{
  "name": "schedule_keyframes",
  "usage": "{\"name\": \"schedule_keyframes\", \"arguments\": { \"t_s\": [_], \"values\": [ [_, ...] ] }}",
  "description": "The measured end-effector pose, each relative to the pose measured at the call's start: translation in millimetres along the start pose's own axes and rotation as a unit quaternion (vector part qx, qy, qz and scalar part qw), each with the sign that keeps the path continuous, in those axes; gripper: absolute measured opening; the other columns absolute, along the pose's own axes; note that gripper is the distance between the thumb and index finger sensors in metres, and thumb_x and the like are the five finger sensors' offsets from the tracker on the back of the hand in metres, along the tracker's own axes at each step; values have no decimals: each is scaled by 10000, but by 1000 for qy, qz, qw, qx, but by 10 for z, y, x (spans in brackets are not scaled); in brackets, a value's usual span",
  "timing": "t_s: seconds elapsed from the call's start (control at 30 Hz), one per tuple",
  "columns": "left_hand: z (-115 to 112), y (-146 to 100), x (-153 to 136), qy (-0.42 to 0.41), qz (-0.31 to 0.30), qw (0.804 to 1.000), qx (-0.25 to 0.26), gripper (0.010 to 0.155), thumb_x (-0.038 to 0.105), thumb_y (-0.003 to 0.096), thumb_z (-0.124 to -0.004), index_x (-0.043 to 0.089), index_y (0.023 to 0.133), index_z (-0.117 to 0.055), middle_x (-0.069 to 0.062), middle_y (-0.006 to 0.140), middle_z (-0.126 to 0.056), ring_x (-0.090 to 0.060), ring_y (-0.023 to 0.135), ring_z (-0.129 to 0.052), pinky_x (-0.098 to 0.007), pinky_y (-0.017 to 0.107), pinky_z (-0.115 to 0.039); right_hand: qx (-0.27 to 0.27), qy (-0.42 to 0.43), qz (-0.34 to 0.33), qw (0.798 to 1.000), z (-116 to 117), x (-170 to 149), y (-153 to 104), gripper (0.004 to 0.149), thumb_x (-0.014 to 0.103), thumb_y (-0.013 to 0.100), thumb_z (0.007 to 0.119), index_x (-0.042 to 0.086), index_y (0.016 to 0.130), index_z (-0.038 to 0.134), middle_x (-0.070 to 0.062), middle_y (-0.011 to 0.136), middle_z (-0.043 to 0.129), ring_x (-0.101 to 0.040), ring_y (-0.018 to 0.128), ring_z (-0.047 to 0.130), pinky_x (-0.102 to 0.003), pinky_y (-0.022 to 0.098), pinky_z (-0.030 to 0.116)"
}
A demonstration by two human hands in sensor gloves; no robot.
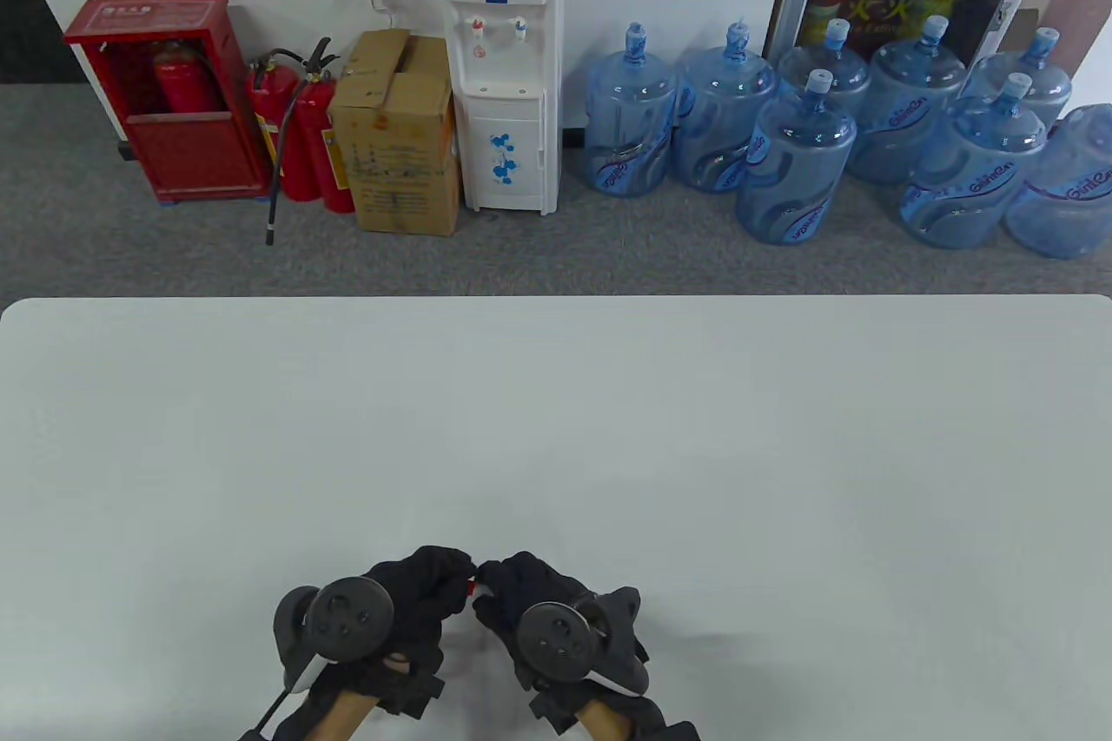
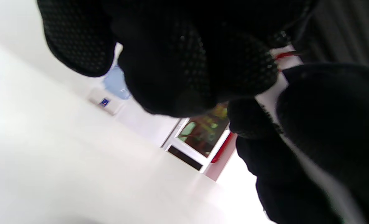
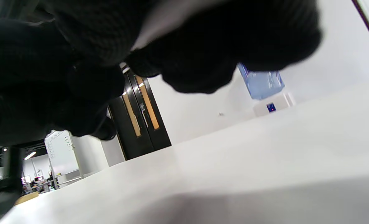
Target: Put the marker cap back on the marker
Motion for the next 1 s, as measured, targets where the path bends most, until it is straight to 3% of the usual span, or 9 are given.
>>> {"name": "schedule_keyframes", "arguments": {
  "t_s": [0.17, 0.33, 0.57, 0.7, 0.8, 0.87, 1.0],
  "values": [
    [-38, 6, -213, -100, 98, 989, -54, 405, 451, 410, -780, 298, 772, -877, 63, 536, -1115, -152, 296, -1133, -503, 507, -857, -33, -81, -47, 995, -38, 144, -47, 523, 371, 367, 859, 229, 865, 788, -35, 806, 864, -190, 585, 1008, -445, 490, 885],
    [28, 29, -322, -110, 98, 988, -48, 417, 441, 415, -795, 297, 799, -871, 60, 572, -1108, -155, 324, -1128, -511, 522, -844, -43, -158, -64, 984, -25, 171, -71, 578, 346, 390, 865, 261, 939, 705, 0, 878, 821, -188, 652, 969, -486, 558, 823],
    [65, 37, -336, -73, 74, 994, -40, 410, 417, 434, -786, 331, 828, -856, 74, 633, -1082, -166, 408, -1120, -521, 559, -813, -44, -150, -23, 987, -78, -61, -72, 528, 458, 392, 802, 315, 899, 767, 10, 899, 798, -199, 698, 940, -499, 583, 798],
    [162, 30, -305, 15, 42, 999, -1, 407, 416, 448, -767, 351, 843, -842, 62, 700, -1065, -186, 487, -1122, -534, 577, -796, -48, -155, 11, 987, -135, -204, -69, 522, 494, 398, 768, 324, 891, 790, 13, 879, 776, -202, 707, 902, -506, 608, 770],
    [246, 3, -289, 109, 24, 993, 40, 480, 472, 464, -706, 359, 925, -775, -18, 906, -969, -290, 727, -1045, -597, 641, -708, -54, -161, 45, 984, -195, -349, -65, 519, 490, 395, 781, 313, 882, 812, 14, 833, 808, -204, 667, 915, -529, 627, 746],
    [290, -8, -257, 207, 7, 977, 57, 546, 530, 461, -676, 379, 985, -706, -30, 1017, -885, -345, 869, -955, -645, 676, -639, -55, -167, 76, 981, -235, -464, -70, 526, 462, 393, 801, 281, 886, 814, 1, 831, 820, -219, 668, 921, -563, 648, 712],
    [286, -21, -221, 394, -7, 918, 55, 666, 627, 449, -597, 419, 1078, -518, -9, 1173, -692, -376, 1076, -736, -695, 728, -507, -52, -189, 154, 968, -352, -748, -87, 539, 395, 384, 843, 251, 902, 810, -15, 846, 837, -250, 701, 936, -612, 669, 666]
  ]
}}
Point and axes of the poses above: the tracker on the back of each hand, its own x axis roughly to the thumb side, its own y axis roughly from the wrist to the fingertips, z = x × y, the point moved 3 cm from there along y, roughly from the wrist to the fingertips
